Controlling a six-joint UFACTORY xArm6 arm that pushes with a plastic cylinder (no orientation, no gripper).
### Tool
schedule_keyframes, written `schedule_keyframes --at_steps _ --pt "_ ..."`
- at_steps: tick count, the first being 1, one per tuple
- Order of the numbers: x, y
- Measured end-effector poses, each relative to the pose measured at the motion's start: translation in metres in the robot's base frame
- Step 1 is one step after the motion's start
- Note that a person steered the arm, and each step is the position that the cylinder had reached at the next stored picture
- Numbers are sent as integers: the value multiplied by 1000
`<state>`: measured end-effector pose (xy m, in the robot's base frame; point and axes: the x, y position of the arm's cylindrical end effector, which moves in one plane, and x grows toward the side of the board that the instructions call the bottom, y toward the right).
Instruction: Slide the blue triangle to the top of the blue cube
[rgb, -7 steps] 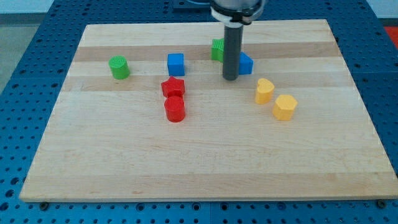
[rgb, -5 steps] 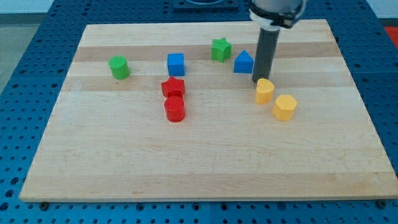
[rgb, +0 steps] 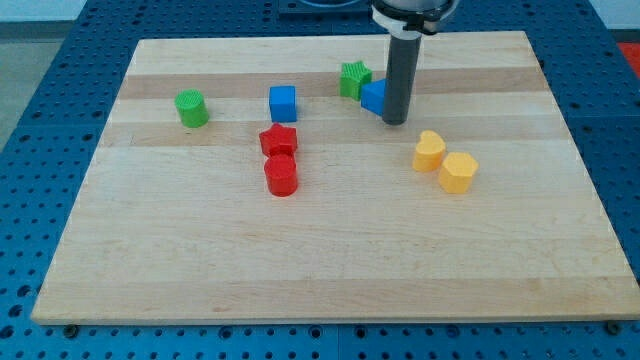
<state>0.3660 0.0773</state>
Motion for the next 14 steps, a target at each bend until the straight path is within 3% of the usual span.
schedule_keyframes --at_steps 2,7,9,11,14 --pt "-4 28" --pt "-23 -62" --pt "-58 -81" --pt "-62 -31" --pt "-70 -53"
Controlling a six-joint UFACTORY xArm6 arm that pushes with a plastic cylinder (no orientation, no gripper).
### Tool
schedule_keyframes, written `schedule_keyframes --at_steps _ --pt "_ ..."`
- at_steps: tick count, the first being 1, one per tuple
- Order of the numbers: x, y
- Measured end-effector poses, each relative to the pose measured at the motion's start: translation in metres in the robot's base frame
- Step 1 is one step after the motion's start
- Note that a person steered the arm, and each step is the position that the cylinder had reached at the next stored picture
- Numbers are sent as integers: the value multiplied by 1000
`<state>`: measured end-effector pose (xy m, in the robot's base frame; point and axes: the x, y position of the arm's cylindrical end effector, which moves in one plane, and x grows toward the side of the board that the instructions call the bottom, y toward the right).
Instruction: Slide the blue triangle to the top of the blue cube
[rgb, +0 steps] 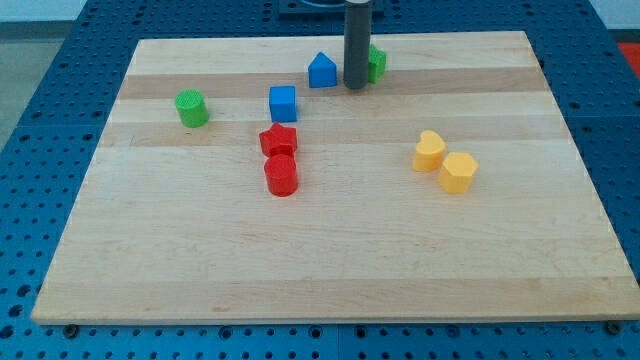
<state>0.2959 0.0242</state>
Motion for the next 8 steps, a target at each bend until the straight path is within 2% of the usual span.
schedule_keyframes --at_steps 3,4,5,8 --pt "-5 -35" --pt "-37 -15" --pt "-46 -15" --pt "-32 -60"
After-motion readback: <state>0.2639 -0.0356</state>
